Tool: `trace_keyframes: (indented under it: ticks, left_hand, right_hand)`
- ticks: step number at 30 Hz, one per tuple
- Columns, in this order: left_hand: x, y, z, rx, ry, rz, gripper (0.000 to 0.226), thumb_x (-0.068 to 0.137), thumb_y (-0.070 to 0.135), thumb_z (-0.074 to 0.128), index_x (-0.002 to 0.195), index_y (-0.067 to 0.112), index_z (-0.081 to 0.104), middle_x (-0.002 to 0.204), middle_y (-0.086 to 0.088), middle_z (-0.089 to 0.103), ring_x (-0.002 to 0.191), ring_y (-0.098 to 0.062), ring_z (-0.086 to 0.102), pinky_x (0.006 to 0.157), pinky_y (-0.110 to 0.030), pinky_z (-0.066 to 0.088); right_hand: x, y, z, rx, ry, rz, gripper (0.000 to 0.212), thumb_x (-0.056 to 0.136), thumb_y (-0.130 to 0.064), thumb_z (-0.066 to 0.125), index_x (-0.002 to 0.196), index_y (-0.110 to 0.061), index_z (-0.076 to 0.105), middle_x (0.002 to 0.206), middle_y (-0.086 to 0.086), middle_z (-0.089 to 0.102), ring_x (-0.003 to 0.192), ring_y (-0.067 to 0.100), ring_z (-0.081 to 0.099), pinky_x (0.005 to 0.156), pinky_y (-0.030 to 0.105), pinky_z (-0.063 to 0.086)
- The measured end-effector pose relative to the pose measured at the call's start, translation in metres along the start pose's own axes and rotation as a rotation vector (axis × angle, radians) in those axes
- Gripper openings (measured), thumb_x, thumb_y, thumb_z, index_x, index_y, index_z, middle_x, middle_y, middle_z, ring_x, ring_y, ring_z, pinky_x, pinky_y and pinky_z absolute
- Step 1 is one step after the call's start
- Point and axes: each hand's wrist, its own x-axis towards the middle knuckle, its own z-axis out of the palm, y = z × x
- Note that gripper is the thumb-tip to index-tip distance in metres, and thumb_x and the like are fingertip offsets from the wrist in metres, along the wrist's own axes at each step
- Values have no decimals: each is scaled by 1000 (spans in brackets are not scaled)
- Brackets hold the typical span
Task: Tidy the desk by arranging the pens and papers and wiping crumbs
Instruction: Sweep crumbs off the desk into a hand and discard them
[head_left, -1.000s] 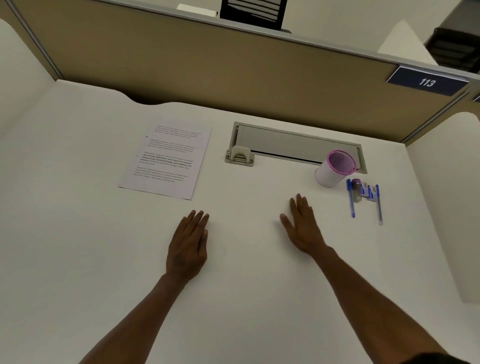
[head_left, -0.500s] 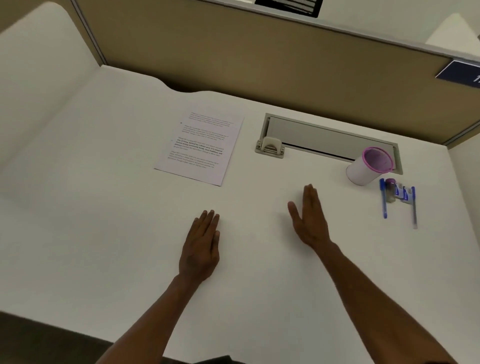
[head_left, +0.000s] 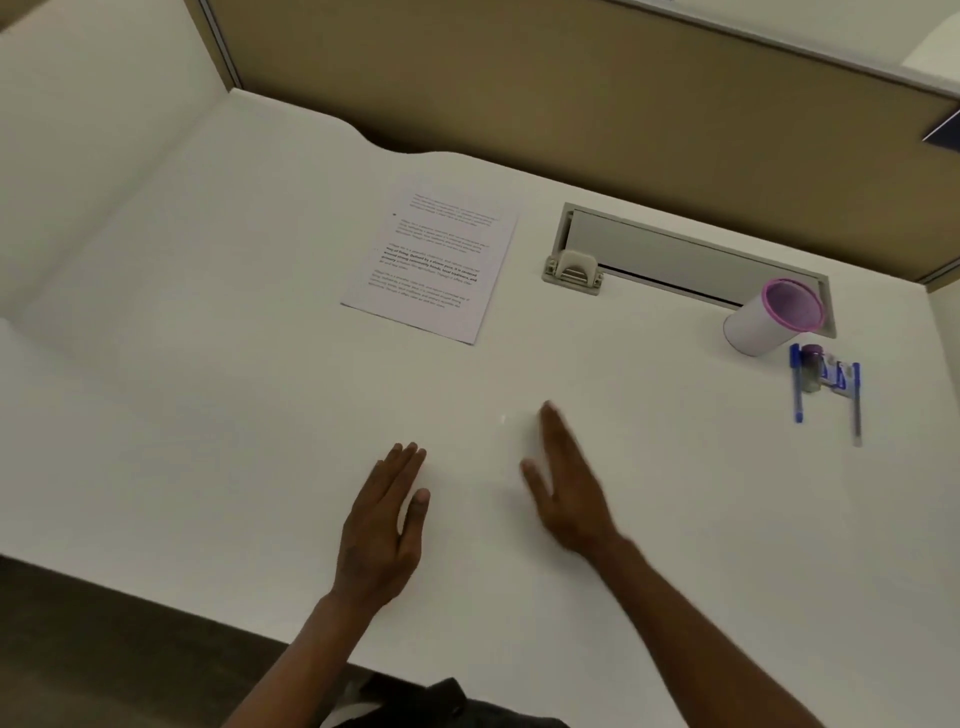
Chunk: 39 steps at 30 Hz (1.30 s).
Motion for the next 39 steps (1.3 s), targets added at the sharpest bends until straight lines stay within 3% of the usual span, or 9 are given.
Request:
trace_keyframes:
  ticks: [3, 9, 13, 18, 24, 27, 30, 35, 39]
  left_hand:
    - [-15, -10, -11, 129, -39, -11, 56, 101, 44, 34, 153, 22, 32, 162, 5, 26, 152, -11, 12, 125, -39, 14]
    - [-27, -25, 6, 436, -175, 5, 65, 102, 53, 24, 157, 22, 13, 166, 1, 4, 153, -16, -4, 124, -42, 6]
    - [-28, -23, 9, 444, -128, -23, 65, 102, 54, 21, 157, 21, 15, 166, 2, 8, 153, -13, -2, 125, -39, 8]
    - [-31, -22, 12, 473, -77, -26, 62, 102, 51, 24, 156, 19, 23, 163, 1, 18, 153, -13, 6, 125, -37, 11]
    - [-46, -12, 23, 428, 11, -98, 59, 103, 50, 23, 153, 20, 31, 160, 2, 27, 152, -12, 14, 124, -36, 16]
    - [-59, -1, 37, 386, 34, -92, 58, 103, 50, 26, 153, 22, 32, 160, 4, 28, 152, -10, 12, 124, -36, 16]
    - [-63, 1, 44, 380, 71, -90, 57, 103, 49, 27, 152, 21, 34, 159, 4, 31, 152, -10, 13, 124, -34, 15]
    - [-64, 8, 41, 336, 209, -101, 55, 103, 46, 30, 148, 17, 41, 156, 0, 39, 150, -12, 22, 124, -33, 17]
    - [-85, 21, 28, 52, 593, -315, 49, 102, 41, 38, 145, 18, 46, 157, 3, 37, 150, -8, 21, 123, -33, 18]
  right_hand:
    - [36, 33, -11, -106, -16, 158, 75, 96, -57, 22, 154, -11, 6, 163, 2, 4, 149, 12, 0, 122, 35, 7]
    - [5, 2, 16, -256, -164, -82, 73, 99, -54, 20, 153, -6, 9, 162, 6, 0, 149, 15, -6, 122, 38, 7]
    - [-39, -19, 6, 12, -256, -201, 64, 101, -48, 30, 154, -17, 10, 162, -7, 8, 148, 2, 3, 121, 29, 11]
    - [0, 5, -23, 294, 54, 54, 48, 102, -35, 41, 147, -22, 36, 140, -9, 54, 129, 1, 47, 108, 20, 36]
    - [-6, 29, 3, 47, -97, -72, 48, 99, -15, 44, 146, -24, 39, 154, 4, 35, 143, 22, 29, 113, 29, 25]
    - [-27, 20, 11, 147, 32, -149, 39, 93, -11, 57, 131, -22, 59, 135, 3, 59, 128, 15, 51, 104, 24, 36]
    - [-14, 7, 1, 488, 199, 70, 26, 82, -10, 72, 107, -19, 74, 92, -6, 76, 87, 2, 71, 84, 18, 51]
    - [15, 1, -6, 453, 141, 66, 13, 70, -21, 83, 78, -22, 72, 67, -5, 68, 65, 7, 64, 67, 25, 51]
    - [37, 14, -3, 270, 152, -142, 6, 83, -20, 71, 89, -20, 74, 92, -3, 71, 90, 6, 64, 86, 32, 52]
